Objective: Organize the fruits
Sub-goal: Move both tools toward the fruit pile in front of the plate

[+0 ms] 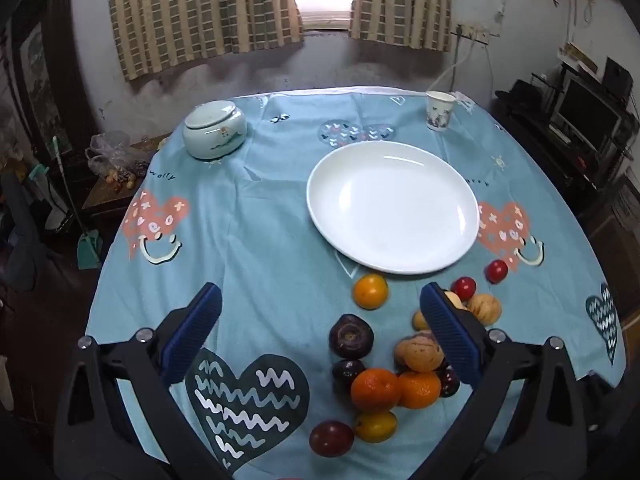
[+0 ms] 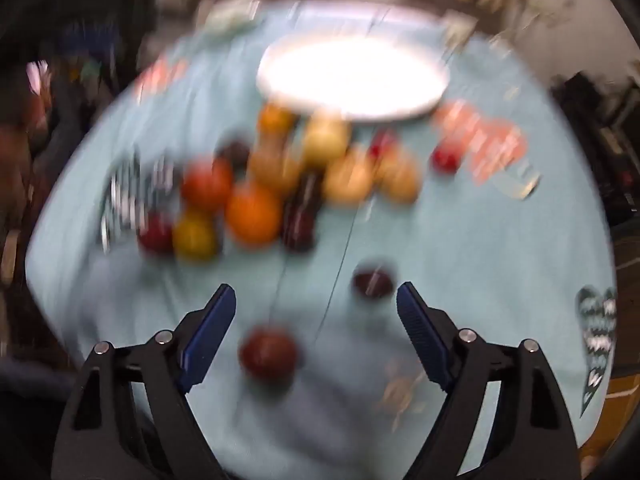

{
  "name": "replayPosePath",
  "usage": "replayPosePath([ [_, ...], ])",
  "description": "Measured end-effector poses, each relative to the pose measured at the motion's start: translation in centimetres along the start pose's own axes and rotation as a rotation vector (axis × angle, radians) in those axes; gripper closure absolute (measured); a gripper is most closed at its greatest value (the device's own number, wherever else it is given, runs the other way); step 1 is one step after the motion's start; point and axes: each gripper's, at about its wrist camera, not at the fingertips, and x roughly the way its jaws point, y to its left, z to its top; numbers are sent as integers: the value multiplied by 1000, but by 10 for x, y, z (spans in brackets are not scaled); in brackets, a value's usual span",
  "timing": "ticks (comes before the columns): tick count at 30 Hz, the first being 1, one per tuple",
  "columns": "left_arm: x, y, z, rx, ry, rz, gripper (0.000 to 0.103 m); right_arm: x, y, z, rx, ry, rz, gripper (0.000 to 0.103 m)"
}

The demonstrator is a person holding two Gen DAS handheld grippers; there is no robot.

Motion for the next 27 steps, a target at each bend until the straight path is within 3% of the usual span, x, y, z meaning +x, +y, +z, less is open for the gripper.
replayPosePath([
  [5,-5,-4,5,-10,-23,5,2,-41,7,47,42,-194,-58,19],
  [9,-9,-2,7,-12,-42,31,2,-58,4,62,35,-246,-115,19],
  [17,-7,3,4,-26,-27,39,2,-60,-9,72,59,-232,-108,18],
  [27,-11,-1,5,-13,-41,41,2,-57,5,70,25,-222,-94,18],
])
